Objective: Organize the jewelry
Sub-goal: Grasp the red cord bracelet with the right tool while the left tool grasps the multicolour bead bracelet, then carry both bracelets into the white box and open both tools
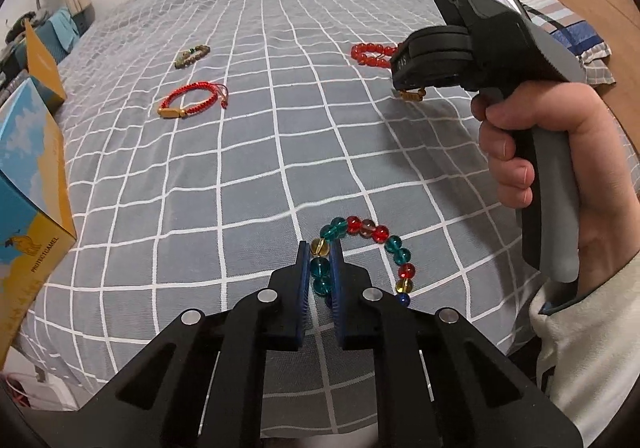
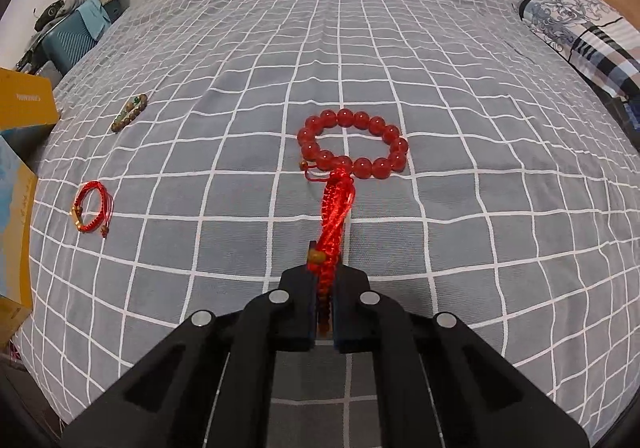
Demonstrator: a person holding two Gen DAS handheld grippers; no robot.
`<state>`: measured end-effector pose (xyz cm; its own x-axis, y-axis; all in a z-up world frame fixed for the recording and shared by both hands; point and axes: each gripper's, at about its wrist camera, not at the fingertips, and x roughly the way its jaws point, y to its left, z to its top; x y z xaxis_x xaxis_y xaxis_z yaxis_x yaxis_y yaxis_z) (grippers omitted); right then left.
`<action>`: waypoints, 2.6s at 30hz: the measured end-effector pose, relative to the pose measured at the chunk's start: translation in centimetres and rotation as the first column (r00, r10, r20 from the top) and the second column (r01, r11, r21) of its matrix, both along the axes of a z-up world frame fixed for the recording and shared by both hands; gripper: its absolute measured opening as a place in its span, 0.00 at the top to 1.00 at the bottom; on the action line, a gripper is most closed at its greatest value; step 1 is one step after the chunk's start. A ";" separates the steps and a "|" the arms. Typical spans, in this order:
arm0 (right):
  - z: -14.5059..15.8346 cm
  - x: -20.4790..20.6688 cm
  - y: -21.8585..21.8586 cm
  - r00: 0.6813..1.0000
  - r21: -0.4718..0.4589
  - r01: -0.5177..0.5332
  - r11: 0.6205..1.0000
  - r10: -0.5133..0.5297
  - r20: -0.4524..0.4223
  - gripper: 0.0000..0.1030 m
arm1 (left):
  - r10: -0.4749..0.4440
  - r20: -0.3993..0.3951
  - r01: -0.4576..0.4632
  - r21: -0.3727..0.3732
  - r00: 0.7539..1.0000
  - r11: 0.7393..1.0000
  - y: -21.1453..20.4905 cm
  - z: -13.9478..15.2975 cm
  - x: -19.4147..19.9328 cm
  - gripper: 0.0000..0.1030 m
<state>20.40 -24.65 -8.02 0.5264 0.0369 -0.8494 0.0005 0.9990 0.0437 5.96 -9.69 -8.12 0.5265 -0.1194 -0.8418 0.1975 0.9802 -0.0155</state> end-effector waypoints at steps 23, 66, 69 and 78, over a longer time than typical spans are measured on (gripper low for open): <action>2.2 -1.3 -0.4 0.996 -0.007 0.024 1.000 -0.023 0.087 0.96 | 0.062 0.100 -0.061 -0.016 0.993 0.998 3.3 4.7 0.7 0.91; 12.4 -3.2 10.1 0.975 -0.078 -0.033 0.996 0.049 0.216 0.96 | 0.239 0.243 -0.244 -0.010 0.940 0.970 17.0 15.4 3.0 0.91; 12.9 -3.4 11.9 0.972 -0.081 -0.057 0.995 0.074 0.222 0.96 | 0.260 0.254 -0.267 -0.009 0.932 0.964 18.5 16.1 2.3 0.91; 14.3 -4.4 18.3 0.957 -0.100 -0.132 0.986 0.153 0.246 0.96 | 0.329 0.268 -0.339 -0.010 0.905 0.941 23.7 17.3 0.3 0.91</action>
<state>16.02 -6.35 6.27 0.7178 0.0630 -0.6934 -0.1425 0.9881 -0.0577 6.30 14.02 9.21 0.7326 0.1293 -0.6682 -0.1490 0.9884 0.0280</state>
